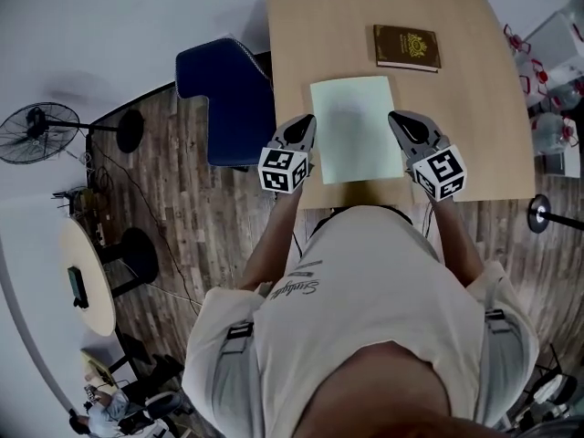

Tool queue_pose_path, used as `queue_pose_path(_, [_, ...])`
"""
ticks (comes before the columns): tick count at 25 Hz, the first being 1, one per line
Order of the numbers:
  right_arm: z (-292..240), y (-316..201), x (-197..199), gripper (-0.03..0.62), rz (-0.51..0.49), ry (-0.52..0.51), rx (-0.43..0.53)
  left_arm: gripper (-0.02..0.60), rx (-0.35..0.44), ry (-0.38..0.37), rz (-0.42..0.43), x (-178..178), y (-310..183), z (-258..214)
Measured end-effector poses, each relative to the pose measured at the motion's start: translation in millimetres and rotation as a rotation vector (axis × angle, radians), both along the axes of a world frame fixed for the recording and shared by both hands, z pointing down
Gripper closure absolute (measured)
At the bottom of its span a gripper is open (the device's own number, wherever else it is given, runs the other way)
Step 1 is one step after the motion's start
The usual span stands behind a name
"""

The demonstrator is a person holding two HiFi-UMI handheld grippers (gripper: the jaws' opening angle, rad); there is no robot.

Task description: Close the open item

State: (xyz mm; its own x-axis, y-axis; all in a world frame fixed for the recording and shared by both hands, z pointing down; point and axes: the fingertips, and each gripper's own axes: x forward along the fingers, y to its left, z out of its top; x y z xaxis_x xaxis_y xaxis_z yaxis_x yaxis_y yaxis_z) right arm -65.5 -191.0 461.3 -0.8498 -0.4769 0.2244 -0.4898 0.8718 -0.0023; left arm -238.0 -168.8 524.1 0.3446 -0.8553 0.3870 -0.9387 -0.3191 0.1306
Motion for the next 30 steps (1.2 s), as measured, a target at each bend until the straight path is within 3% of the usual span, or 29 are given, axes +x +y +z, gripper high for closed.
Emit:
queue_pose_path(7, [-43.9,-8.5,-9.1,0.598,-0.009,-0.035,0.094,0.565,0.115,-0.005,0.019,0.0,-11.0,-68.0])
queue_pose_path(14, [-84.9,-21.6,-17.2,0.599,-0.012,-0.057,0.212,0.565,0.206,0.047,0.010,-1.3,-24.6,-110.0])
queue_pose_path(23, [-140.3,-28.1,-21.4,0.599,0.011,-0.119,0.330,0.566,0.299,-0.046,0.036,-10.9,-32.3,-159.3])
queue_pose_path(30, [-162.8,-27.5,-10.9,0.599,0.047,-0.173,0.345,0.565,0.360,-0.064,0.024,-16.0,-34.8,-187.6])
